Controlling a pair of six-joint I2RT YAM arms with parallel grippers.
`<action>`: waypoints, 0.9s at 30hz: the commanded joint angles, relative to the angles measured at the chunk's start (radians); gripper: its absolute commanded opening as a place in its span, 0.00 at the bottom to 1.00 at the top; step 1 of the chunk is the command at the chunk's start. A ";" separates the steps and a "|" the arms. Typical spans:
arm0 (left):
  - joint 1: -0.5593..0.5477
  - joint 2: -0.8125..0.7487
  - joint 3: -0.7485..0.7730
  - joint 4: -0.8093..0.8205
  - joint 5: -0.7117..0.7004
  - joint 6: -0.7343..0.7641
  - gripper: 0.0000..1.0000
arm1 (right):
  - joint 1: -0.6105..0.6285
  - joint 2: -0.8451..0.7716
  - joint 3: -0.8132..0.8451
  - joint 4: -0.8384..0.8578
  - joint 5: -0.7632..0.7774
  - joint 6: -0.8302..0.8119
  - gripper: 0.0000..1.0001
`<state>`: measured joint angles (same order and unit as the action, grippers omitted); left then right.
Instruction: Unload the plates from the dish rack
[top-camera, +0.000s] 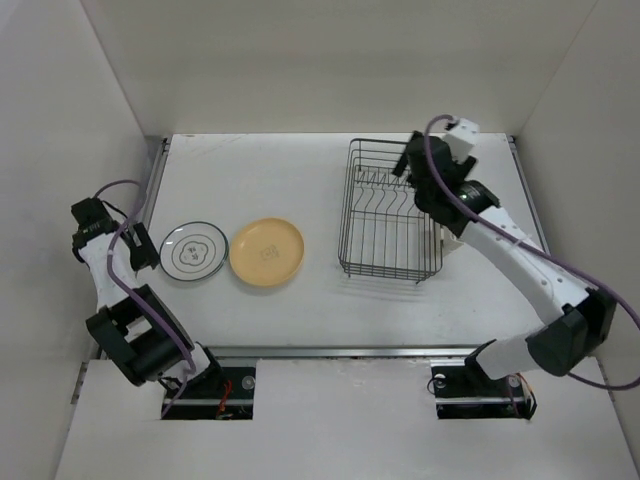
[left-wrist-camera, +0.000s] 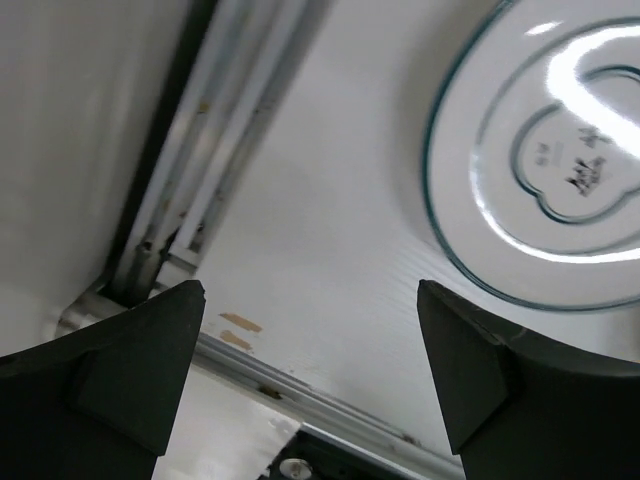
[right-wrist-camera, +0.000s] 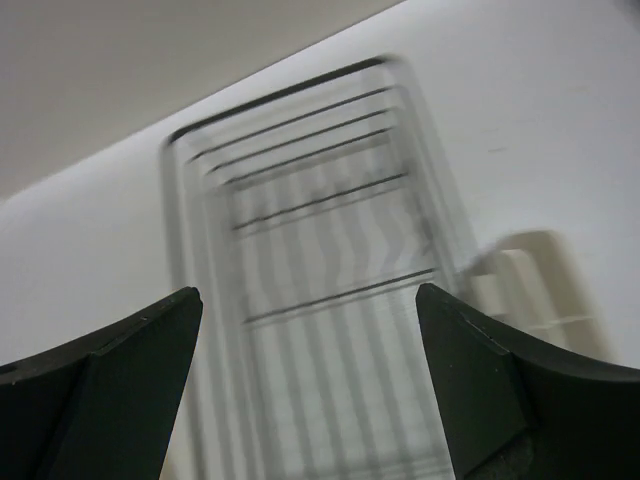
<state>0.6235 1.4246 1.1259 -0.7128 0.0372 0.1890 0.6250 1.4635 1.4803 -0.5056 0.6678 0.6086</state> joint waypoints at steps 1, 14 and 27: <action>0.002 -0.108 -0.103 0.185 -0.227 -0.079 0.87 | -0.096 -0.115 -0.092 -0.154 0.476 0.074 0.94; 0.012 -0.095 -0.146 0.202 -0.266 -0.102 0.88 | -0.186 -0.256 -0.199 -0.100 0.463 0.006 1.00; 0.012 -0.104 -0.164 0.202 -0.266 -0.102 0.88 | -0.186 -0.210 -0.163 -0.188 0.501 0.086 1.00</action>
<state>0.6304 1.3327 0.9707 -0.5186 -0.2146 0.0986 0.4381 1.2572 1.2762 -0.6743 1.1309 0.6640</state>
